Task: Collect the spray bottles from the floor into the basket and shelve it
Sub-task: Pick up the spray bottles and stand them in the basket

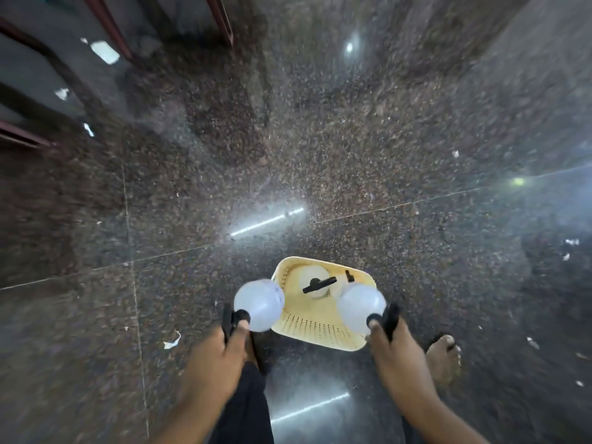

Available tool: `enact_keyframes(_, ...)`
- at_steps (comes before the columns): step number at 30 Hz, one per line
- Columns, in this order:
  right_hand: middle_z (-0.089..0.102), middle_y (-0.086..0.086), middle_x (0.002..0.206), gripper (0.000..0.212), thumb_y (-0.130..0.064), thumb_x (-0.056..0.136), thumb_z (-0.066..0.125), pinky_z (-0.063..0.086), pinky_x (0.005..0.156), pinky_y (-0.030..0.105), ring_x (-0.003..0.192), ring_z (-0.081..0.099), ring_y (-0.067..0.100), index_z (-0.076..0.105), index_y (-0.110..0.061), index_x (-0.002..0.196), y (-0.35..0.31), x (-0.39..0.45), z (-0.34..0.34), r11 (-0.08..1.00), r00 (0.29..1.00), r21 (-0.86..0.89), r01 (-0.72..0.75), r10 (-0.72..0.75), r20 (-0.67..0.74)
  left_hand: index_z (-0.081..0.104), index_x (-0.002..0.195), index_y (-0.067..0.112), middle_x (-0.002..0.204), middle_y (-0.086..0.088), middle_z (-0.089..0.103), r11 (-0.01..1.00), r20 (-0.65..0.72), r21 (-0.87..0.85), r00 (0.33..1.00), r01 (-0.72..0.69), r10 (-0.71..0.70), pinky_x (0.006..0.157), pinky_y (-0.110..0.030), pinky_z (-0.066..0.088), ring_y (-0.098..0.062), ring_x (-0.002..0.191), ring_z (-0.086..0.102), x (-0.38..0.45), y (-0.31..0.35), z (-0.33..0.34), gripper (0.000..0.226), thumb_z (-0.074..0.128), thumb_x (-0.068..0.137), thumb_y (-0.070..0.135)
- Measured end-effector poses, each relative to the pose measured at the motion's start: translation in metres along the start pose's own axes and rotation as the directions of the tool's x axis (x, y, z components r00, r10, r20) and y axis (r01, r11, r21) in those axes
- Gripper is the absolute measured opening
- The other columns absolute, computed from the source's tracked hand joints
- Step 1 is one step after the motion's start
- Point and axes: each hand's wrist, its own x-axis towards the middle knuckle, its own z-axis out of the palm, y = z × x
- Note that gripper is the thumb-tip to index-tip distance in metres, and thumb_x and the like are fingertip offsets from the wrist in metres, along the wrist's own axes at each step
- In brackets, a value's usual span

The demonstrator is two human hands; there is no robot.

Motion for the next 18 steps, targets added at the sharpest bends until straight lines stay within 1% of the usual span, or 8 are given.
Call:
enact_keyframes(4,0.062,0.002,0.077,0.035,-0.048,0.091,0.045,0.041,0.062,0.036,0.068,0.055,0.023,0.054,-0.016,0.104,0.023,0.002,0.045,0.979,0.981,0.115,-0.171,0.158,0.113,0.054,0.125,0.011,0.106,-0.018,0.072,0.999,0.065,0.051,0.998,-0.004,0.0,0.091,-0.049,0.052,-0.034,0.099,0.068,0.022,-0.018,0.053,0.086,0.028,0.076,0.076)
enact_keyframes(6,0.055,0.0,0.067,0.045,-0.056,0.078,0.045,0.04,0.063,0.038,0.061,0.049,0.022,0.053,-0.015,0.095,0.041,0.02,0.072,0.948,0.968,0.211,-0.236,0.21,0.139,0.056,0.118,0.018,0.111,-0.023,0.069,0.992,0.115,0.124,0.992,0.033,-0.048,0.095,-0.054,0.048,-0.038,0.104,0.065,0.069,-0.05,0.097,0.086,0.021,0.073,0.082)
enact_keyframes(8,0.05,-0.001,0.063,0.034,-0.046,0.086,0.048,0.037,0.062,0.036,0.058,0.046,0.021,0.052,-0.013,0.093,0.049,0.041,0.093,0.923,0.953,0.254,-0.288,0.25,0.173,0.062,0.103,0.021,0.108,-0.02,0.07,0.973,0.065,0.215,0.992,0.088,-0.104,0.093,-0.054,0.047,-0.038,0.101,0.062,0.086,-0.04,0.117,0.1,0.006,0.062,0.094)
enact_keyframes(9,0.051,0.001,0.063,0.027,-0.038,0.092,0.047,0.038,0.062,0.035,0.06,0.049,0.022,0.054,-0.012,0.096,0.05,0.053,0.101,0.915,0.948,0.264,-0.306,0.266,0.176,0.064,0.108,0.021,0.116,-0.018,0.067,0.964,0.059,0.244,0.99,0.109,-0.127,0.097,-0.054,0.042,-0.038,0.109,0.057,0.08,-0.02,0.114,0.105,0.004,0.063,0.094)
enact_keyframes(11,0.056,0.005,0.072,0.023,-0.03,0.096,0.044,0.039,0.064,0.034,0.069,0.053,0.025,0.056,-0.012,0.105,0.048,0.074,0.11,0.905,0.943,0.277,-0.322,0.283,0.173,0.057,0.13,0.013,0.138,-0.018,0.051,0.954,0.115,0.268,0.979,0.131,-0.167,0.106,-0.042,0.033,-0.036,0.129,0.043,0.065,0.026,0.104,0.079,0.02,0.09,0.071)
enact_keyframes(13,0.057,0.005,0.078,0.025,-0.028,0.097,0.043,0.038,0.061,0.031,0.071,0.053,0.024,0.056,-0.011,0.11,0.05,0.097,0.122,0.906,0.938,0.26,-0.334,0.292,0.187,0.047,0.138,0.005,0.149,-0.017,0.041,0.942,0.165,0.254,0.95,0.219,-0.265,0.102,-0.034,0.033,-0.032,0.136,0.038,0.068,0.056,0.113,0.053,0.028,0.103,0.04)
enact_keyframes(15,0.052,0.003,0.071,0.024,-0.028,0.096,0.042,0.035,0.057,0.031,0.062,0.048,0.02,0.057,-0.011,0.106,0.057,0.115,0.132,0.896,0.925,0.256,-0.364,0.314,0.215,0.052,0.133,0.004,0.142,-0.014,0.05,0.934,0.181,0.22,0.929,0.282,-0.323,0.105,-0.036,0.039,-0.033,0.13,0.047,0.095,0.054,0.135,0.051,0.03,0.102,0.038)
enact_keyframes(18,0.052,0.004,0.073,0.017,-0.028,0.096,0.042,0.036,0.066,0.035,0.061,0.046,0.019,0.051,-0.014,0.096,0.067,0.135,0.144,0.902,0.915,0.219,-0.373,0.318,0.25,0.062,0.118,0.001,0.12,-0.018,0.067,0.935,0.171,0.128,0.921,0.331,-0.349,0.093,-0.042,0.052,-0.036,0.107,0.063,0.125,0.04,0.164,0.051,0.035,0.098,0.039)
